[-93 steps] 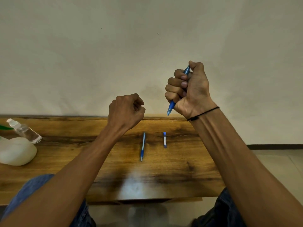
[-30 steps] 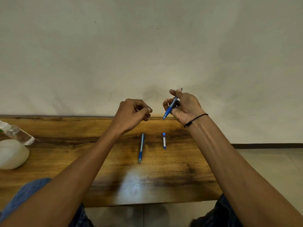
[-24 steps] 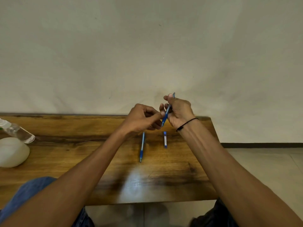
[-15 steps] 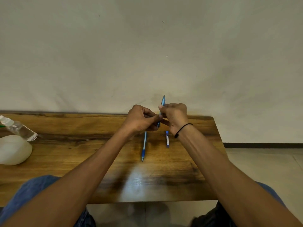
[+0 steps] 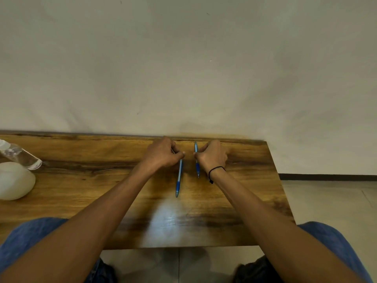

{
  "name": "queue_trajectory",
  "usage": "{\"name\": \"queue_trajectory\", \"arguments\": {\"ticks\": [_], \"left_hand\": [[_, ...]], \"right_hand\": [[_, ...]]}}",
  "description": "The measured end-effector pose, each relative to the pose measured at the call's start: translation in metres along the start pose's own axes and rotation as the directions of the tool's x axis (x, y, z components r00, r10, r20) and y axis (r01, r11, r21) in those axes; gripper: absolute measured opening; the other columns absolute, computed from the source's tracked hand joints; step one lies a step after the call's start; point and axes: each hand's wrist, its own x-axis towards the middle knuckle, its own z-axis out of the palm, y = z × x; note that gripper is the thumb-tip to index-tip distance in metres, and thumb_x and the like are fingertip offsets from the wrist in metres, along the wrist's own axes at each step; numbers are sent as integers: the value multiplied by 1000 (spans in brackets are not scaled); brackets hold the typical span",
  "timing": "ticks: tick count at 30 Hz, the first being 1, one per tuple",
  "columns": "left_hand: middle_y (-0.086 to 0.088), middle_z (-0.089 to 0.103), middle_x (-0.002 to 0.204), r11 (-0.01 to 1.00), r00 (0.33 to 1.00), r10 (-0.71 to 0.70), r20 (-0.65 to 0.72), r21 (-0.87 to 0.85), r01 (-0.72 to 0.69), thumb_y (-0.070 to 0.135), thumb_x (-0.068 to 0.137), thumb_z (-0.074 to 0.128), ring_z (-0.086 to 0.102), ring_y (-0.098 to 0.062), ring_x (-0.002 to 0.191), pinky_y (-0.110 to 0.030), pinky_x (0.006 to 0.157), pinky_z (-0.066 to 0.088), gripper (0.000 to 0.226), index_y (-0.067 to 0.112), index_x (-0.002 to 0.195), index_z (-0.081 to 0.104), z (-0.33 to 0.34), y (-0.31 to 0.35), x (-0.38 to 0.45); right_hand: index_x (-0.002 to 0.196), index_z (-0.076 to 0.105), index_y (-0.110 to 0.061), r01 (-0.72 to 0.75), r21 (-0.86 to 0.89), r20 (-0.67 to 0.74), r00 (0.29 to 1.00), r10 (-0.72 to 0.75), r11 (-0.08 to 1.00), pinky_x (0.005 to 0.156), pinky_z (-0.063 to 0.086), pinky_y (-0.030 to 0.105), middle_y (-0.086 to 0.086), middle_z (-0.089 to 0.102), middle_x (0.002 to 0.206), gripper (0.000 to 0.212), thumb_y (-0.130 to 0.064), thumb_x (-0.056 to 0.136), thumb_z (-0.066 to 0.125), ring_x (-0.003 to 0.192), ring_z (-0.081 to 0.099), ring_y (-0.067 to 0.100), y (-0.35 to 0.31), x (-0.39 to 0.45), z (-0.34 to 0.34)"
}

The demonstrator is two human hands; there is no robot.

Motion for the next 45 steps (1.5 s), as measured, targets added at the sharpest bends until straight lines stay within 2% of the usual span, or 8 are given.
{"name": "queue_trajectory", "arguments": {"ticks": [4,9,16,22,30,35,38,45], "left_hand": [[14,70,64,999,1000,-22,2,25,22,41,95,73,71,-5,74,-27,64,49,23,29,76,72,-1,-6,1],[14,72,68,1000,1000,-5,-12,22,5,37,96,74,73,-4,72,-31,74,59,25,31,72,68,-3,-10,2],[8,76,75,1000,1000,-2,-10,30,2,34,96,73,74,-6,73,-33,77,61,17,27,81,70,-6,-12,0],[8,66,67,981,1000,5,-17,196,-2,52,92,72,62,-9,63,-27,53,42,32,24,76,69,11,-15,-1],[9,39,72,921,999,24,30,389,-34,57,88,73,46,-15,75,-34,66,36,45,26,84,41,47,-26,-9],[7,53,71,961,996,87,25,262,-91,38,90,77,48,-6,61,-23,51,28,39,25,72,45,44,-25,-4],[9,54,68,956,989,145,-6,259,-139,32,88,80,48,-3,59,-20,49,27,39,29,68,46,40,-19,-4],[4,61,73,956,986,168,22,241,-168,35,86,81,56,-9,63,-25,53,38,34,24,71,53,32,-15,-3]], "right_hand": [[95,70,-10,36,-103,30,999,-33,994,70,44,36,14,70,108,14,-12,85,79,108,64,39,11,0,16],[103,61,-11,89,-170,47,995,-83,981,76,44,39,15,63,115,26,-20,88,81,112,59,40,20,-7,31],[90,69,-12,129,-125,30,992,-126,984,72,41,35,11,73,100,22,-29,88,83,103,68,35,19,3,22],[87,69,-15,195,-123,27,981,-193,973,69,44,32,8,73,98,14,-23,88,81,99,69,31,11,-1,23],[84,66,-18,223,-57,59,974,-219,973,71,44,32,5,71,97,13,-20,87,78,100,67,29,11,-5,29],[87,70,-14,240,0,87,967,-239,971,74,57,35,2,73,85,14,-23,90,79,92,72,24,7,-1,22],[92,72,-14,250,56,101,962,-255,966,67,56,31,1,73,78,15,-27,92,79,82,73,19,3,1,16],[85,72,-3,186,301,97,970,-224,935,72,65,48,11,74,79,17,-17,92,78,78,76,29,-4,3,8]]}}
